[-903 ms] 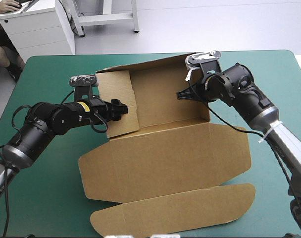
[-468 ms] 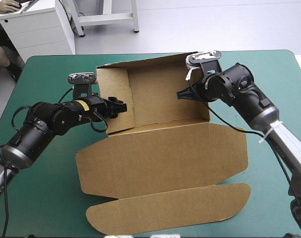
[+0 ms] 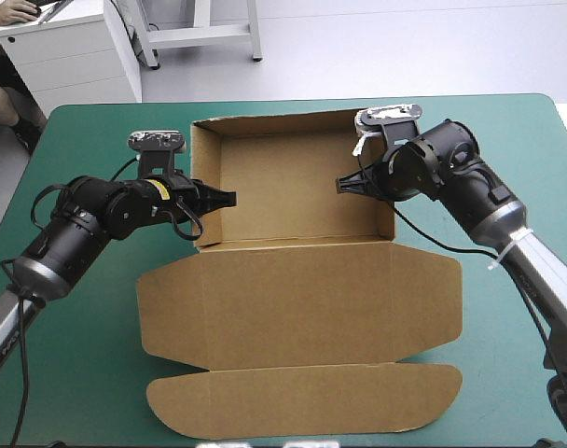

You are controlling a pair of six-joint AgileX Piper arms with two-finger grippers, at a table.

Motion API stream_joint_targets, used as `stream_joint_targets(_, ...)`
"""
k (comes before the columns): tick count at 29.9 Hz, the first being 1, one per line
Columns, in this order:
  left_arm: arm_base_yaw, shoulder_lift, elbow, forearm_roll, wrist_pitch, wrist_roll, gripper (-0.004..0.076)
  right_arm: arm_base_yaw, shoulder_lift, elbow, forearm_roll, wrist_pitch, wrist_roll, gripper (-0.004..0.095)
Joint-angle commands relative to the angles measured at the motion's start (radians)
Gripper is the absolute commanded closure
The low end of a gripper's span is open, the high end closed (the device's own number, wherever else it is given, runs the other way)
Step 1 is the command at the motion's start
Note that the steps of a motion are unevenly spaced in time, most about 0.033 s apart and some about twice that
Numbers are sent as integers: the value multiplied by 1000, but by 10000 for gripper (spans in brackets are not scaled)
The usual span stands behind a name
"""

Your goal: Fold the box

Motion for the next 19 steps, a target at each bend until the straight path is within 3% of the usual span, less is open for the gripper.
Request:
stream_joint_targets(1, -14, 27, -133, 4, 43, 23, 734, 7, -33, -31, 16, -33, -5, 909)
stream_joint_targets(5, -14, 148, -272, 12, 171, 23, 734, -5, 13, -31, 22, -10, -5, 909)
stream_joint_targets(11, -14, 311, -389, 30, 297, -22, 734, -83, 126, -31, 159, 39, -69, 909)
stream_joint_targets(19, -14, 456, -391, 32, 352, -21, 734, -149, 202, -31, 198, 56, -130, 909)
